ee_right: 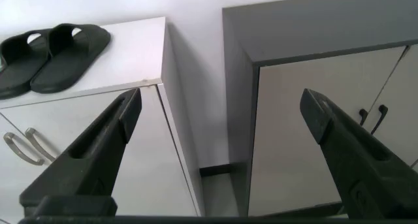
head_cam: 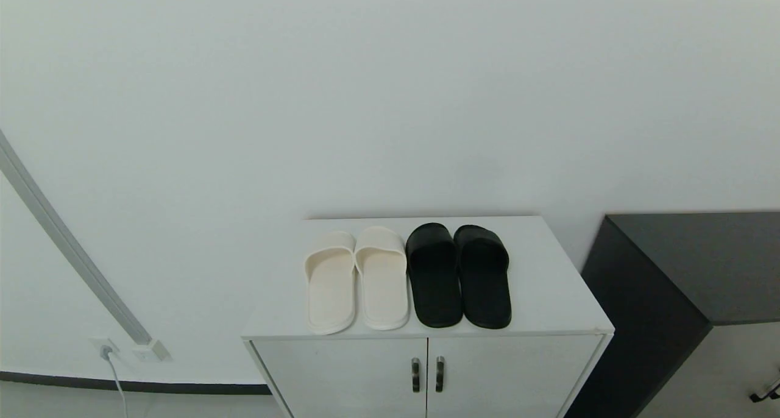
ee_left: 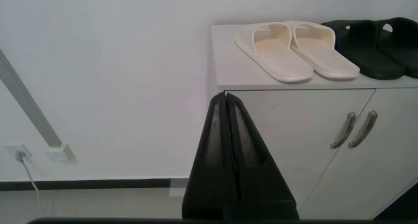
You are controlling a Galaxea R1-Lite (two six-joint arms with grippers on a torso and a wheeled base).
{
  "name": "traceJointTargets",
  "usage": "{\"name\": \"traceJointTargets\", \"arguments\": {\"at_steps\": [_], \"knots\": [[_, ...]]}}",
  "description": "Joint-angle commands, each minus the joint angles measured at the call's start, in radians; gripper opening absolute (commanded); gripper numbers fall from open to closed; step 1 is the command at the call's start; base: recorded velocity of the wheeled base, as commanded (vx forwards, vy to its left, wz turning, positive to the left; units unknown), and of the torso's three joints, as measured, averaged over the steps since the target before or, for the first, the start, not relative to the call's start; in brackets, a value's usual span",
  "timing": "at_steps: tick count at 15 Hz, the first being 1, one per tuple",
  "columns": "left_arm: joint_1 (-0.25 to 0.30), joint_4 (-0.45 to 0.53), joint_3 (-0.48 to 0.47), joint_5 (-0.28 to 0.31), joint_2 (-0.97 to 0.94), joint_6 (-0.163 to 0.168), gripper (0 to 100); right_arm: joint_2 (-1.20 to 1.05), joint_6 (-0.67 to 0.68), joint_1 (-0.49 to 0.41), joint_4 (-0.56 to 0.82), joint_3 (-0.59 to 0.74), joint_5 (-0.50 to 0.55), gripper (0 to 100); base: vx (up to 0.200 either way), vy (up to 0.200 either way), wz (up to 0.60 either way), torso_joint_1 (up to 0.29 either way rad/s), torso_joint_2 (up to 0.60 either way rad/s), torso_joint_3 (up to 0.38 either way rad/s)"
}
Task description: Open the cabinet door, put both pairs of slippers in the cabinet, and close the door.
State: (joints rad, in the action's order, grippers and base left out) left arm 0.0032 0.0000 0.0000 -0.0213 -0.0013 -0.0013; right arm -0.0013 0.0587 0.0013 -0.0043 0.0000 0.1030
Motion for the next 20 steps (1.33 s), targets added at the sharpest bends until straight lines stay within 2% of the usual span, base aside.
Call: {"name": "traceJointTargets", "arguments": {"at_steps": [1,5,6,7,8,10,12,13,15,18,20], "knots": [[0.0,0.0,0.0,0.0,0.001,0.0,0,0.001,0.0,0.0,0.0,0.0,0.0,100,0.0,0.0,0.0,0.0,0.0,0.0],[0.0,0.0,0.0,0.0,0.001,0.0,0,0.001,-0.014,0.0,0.0,0.0,-0.026,100,0.0,0.0,0.0,0.0,0.0,0.0],[0.0,0.0,0.0,0.0,0.001,0.001,0,0.015,-0.002,0.003,-0.006,-0.043,-0.028,100,0.0,0.0,0.0,0.0,0.0,0.0],[0.0,0.0,0.0,0.0,0.001,0.001,0,0.113,0.078,0.026,0.013,-0.233,-0.025,100,0.0,0.0,0.0,0.0,0.0,0.0],[0.0,-0.002,0.0,-0.002,0.001,0.001,0,0.208,0.116,0.043,0.043,-0.302,-0.022,100,0.0,0.0,0.0,0.0,0.0,0.0],[0.0,0.0,0.0,0.0,0.001,0.001,0,0.314,0.007,0.048,0.058,-0.245,-0.057,100,0.0,0.0,0.0,0.0,0.0,0.0],[0.0,0.0,0.0,0.0,0.001,0.001,0,0.399,0.009,0.059,0.04,-0.202,-0.112,100,0.0,0.0,0.0,0.0,0.0,0.0],[0.0,0.0,0.0,0.0,0.001,0.001,0,0.483,0.009,0.063,-0.005,-0.198,-0.177,100,0.0,0.0,0.0,0.0,0.0,0.0],[0.0,-0.002,0.0,0.0,0.001,0.001,0,0.653,0.009,0.075,-0.114,-0.207,-0.218,100,0.0,0.0,0.0,0.0,0.0,0.0],[0.0,0.0,0.0,0.0,0.001,0.003,0,0.929,0.064,0.235,-0.321,-0.236,-0.198,100,0.0,0.0,0.0,0.0,0.0,0.0],[0.0,0.0,0.0,0.0,0.001,0.003,0,1.08,0.138,0.382,-0.43,-0.27,-0.092,100,0.0,0.0,0.0,0.0,0.0,0.0]]}}
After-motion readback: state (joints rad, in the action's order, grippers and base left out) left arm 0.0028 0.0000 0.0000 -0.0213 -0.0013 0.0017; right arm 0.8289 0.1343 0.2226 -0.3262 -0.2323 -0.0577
